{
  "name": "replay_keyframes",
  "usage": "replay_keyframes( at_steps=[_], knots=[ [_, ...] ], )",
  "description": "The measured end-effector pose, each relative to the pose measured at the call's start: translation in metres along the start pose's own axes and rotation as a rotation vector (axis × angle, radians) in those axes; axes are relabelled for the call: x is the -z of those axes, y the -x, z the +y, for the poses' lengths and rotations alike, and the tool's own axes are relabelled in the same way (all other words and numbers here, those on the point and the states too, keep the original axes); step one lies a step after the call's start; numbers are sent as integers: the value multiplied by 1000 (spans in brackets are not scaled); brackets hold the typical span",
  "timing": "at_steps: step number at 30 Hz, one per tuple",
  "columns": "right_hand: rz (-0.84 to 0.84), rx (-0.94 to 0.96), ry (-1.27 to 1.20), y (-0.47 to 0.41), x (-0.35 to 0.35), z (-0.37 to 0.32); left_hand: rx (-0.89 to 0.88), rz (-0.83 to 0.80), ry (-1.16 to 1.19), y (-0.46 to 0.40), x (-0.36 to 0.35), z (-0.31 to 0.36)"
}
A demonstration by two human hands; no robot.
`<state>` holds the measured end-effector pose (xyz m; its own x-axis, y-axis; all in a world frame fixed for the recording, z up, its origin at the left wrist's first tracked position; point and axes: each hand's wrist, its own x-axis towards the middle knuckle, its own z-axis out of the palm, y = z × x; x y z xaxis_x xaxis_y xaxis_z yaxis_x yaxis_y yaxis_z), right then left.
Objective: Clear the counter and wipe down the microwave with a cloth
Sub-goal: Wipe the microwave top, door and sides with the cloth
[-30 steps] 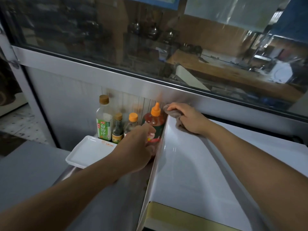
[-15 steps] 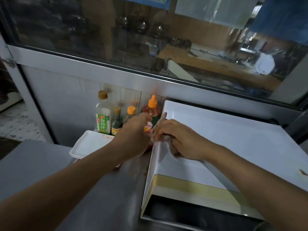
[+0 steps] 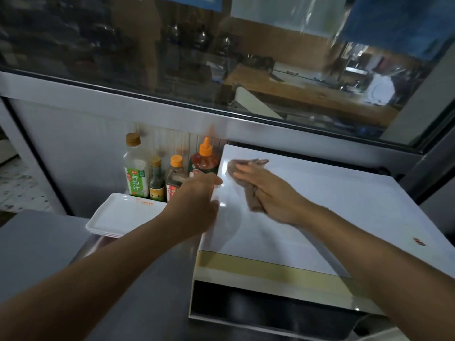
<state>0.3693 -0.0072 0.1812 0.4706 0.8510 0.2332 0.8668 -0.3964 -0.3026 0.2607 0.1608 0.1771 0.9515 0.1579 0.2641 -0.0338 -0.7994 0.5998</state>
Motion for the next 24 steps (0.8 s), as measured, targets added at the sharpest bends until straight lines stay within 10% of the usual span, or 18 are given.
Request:
replay_keyframes(
  at_steps=[24],
  knots=[
    [-80, -90, 77, 96, 47, 80, 4, -141, -391, -20, -66, 74]
  ],
)
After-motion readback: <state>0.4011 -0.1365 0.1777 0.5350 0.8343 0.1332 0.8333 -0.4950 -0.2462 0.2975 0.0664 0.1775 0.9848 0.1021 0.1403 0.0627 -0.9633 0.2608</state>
